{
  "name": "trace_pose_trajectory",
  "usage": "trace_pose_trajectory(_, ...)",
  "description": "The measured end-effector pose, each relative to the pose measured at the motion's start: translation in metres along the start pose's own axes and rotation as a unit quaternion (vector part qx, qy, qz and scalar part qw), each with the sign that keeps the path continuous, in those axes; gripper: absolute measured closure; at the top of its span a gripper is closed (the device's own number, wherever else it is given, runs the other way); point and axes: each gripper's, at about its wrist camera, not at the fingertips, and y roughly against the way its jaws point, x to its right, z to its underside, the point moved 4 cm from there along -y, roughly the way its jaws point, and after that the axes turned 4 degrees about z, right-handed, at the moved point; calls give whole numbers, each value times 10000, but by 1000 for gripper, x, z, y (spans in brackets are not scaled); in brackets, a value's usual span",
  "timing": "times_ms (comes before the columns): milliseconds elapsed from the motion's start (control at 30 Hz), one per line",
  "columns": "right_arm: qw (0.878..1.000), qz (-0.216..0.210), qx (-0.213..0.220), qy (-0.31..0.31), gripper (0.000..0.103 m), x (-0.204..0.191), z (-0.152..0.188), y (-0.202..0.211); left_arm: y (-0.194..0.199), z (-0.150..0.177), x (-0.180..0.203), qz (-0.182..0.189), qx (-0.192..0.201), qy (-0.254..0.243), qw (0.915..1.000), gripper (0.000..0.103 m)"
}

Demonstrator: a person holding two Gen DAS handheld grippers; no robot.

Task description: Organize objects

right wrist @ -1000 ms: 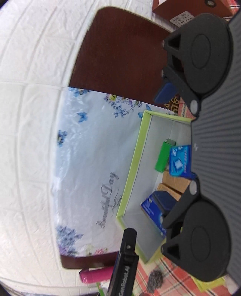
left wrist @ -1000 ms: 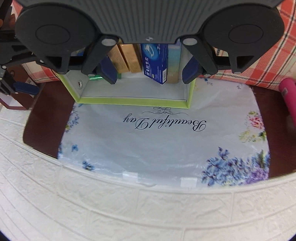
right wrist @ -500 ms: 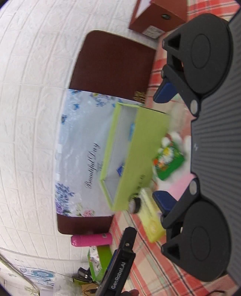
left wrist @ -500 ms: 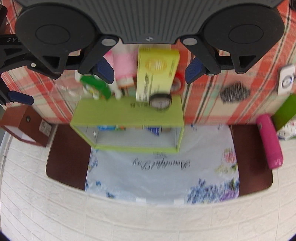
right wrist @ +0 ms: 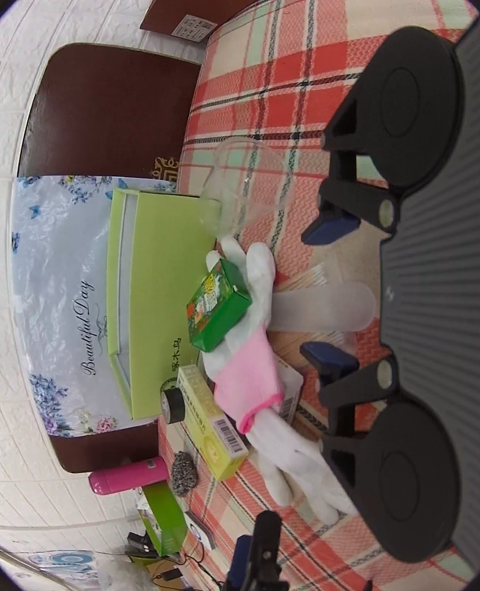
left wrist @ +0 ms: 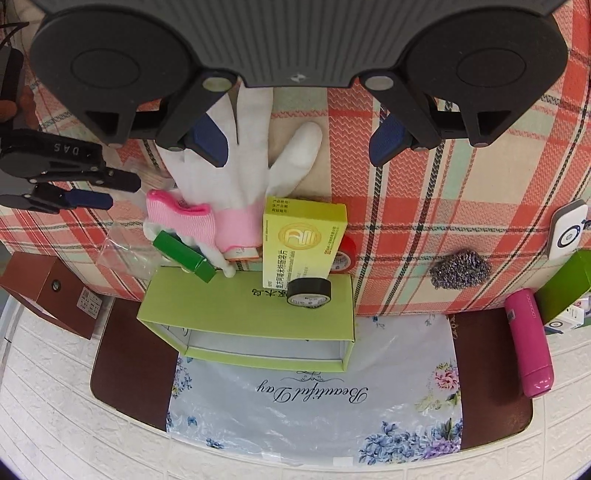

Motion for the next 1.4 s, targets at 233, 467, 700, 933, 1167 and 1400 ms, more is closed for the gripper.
trace_pose_trajectory(233,9997,-58,-137,-173,76,-5,10,12,-20,-24,-2,-165,162,-186,9996,16)
trace_pose_trajectory(467,9992,-161,-186,-322,76,-12,30,54,-59,-51,3,-223,196,-388,9988,16)
trace_pose_trajectory(700,9984,-183,-387,-362,76,-20,57,70,-88,-50,0,-102,-211,-334,9992,34)
trace_pose_trajectory(933,9988,-239,-301,-303,75,-25,51,70,-41,-23,-12,212,-402,-344,9984,35)
trace_pose_trajectory(1167,9986,-292,-347,-285,73,-30,52,65,-2,29,-36,93,-747,-273,9968,32)
trace_pose_trajectory(1400,9990,-209,-291,-281,73,-31,54,72,-9,20,-51,-193,-584,-140,9980,27)
